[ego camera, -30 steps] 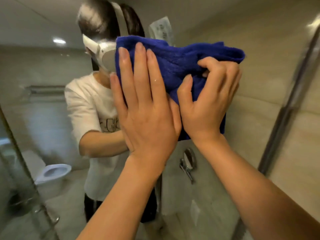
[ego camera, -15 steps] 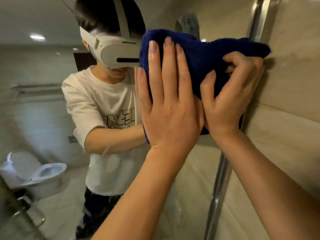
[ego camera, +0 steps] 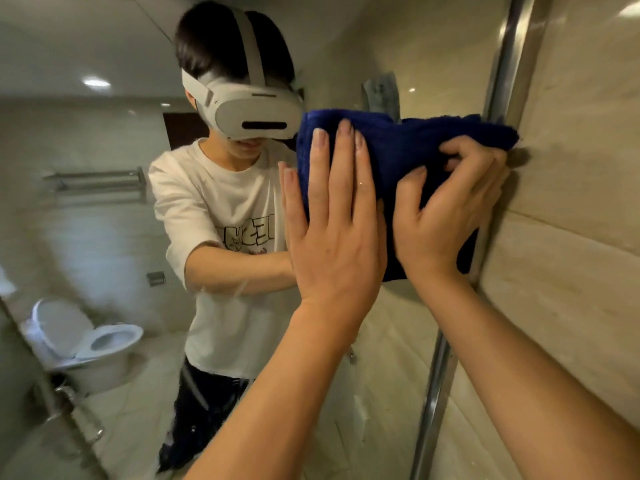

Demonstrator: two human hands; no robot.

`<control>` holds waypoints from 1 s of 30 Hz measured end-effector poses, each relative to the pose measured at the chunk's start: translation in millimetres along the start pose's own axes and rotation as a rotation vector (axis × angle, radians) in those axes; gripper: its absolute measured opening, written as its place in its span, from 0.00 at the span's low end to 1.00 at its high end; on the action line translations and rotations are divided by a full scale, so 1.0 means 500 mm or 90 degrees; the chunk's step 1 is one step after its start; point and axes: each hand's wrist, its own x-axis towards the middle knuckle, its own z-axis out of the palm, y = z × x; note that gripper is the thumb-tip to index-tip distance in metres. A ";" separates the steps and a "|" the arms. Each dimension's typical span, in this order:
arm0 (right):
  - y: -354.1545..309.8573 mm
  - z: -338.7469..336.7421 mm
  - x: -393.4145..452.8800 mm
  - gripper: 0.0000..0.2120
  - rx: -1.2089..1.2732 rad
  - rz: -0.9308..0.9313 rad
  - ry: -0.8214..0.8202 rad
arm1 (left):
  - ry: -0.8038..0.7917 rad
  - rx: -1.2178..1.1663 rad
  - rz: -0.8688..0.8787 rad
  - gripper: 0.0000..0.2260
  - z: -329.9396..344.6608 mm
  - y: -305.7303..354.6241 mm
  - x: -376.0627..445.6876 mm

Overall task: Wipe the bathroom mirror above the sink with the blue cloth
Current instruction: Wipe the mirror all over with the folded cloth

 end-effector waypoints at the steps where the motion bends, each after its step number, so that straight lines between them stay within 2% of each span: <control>1: -0.012 0.002 -0.006 0.14 0.004 0.002 0.000 | 0.002 0.002 0.001 0.24 -0.006 -0.012 -0.002; 12: -0.192 0.052 -0.112 0.14 0.095 0.043 -0.023 | -0.006 0.032 0.011 0.25 -0.119 -0.204 -0.027; 19: -0.372 0.104 -0.170 0.13 0.160 0.040 -0.054 | 0.027 0.095 -0.011 0.24 -0.209 -0.375 -0.024; 25: -0.558 0.150 -0.244 0.10 0.197 0.005 -0.122 | 0.037 0.132 -0.062 0.24 -0.317 -0.558 -0.038; 30: -0.591 0.162 -0.260 0.09 0.172 -0.067 -0.156 | 0.005 0.147 -0.055 0.25 -0.360 -0.627 -0.034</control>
